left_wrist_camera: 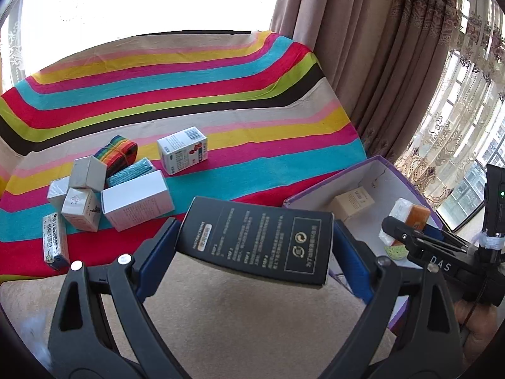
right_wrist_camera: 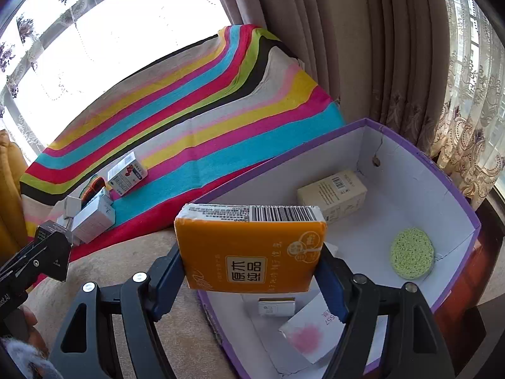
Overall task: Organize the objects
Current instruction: 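Lower both boxes into the storage box and open both tools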
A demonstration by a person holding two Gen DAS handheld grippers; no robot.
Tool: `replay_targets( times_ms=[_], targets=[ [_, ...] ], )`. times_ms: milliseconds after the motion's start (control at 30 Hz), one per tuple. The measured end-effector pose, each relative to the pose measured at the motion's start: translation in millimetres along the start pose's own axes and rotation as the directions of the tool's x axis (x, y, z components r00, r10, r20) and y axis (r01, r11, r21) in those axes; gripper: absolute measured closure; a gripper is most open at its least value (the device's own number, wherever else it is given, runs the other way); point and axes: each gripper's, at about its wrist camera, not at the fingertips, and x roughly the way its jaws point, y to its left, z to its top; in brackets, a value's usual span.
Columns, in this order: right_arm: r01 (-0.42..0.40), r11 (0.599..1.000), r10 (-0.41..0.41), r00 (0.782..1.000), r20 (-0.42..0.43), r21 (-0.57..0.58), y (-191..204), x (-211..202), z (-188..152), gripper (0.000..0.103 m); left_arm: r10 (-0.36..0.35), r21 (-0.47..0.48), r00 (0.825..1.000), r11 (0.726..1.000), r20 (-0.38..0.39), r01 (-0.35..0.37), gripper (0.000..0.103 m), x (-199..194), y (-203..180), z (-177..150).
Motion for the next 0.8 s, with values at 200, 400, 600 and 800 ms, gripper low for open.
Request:
replay_targets(
  times_ms=[200,400,600,800],
  targets=[
    [0.099,0.995,-0.101,0.993,0.055,0.03,-32.2,-17.6,4.3,0.027,-0.112,0.107,0.993,0.988,0.037,0.107,0.009,6.1,-48.8,12.6],
    [0.176,0.982,-0.182,0.979,0.092,0.071,-48.0,-26.3,8.1,0.021,-0.153,0.152,0.988,0.976,-0.015,0.154,0.005,17.9,-69.2,17.2],
    [0.154,0.986,-0.159,0.984,0.08,0.07,-45.2,-21.4,7.7,0.018,-0.15,0.086,0.988,0.985,-0.032,0.152,0.005,14.3,-44.9,16.5],
    [0.119,0.991,-0.122,0.991,0.057,0.053,-34.6,-15.0,5.1,0.018,-0.12,0.116,0.993,0.986,0.01,0.118,0.005,-4.4,-17.2,13.7]
  ],
)
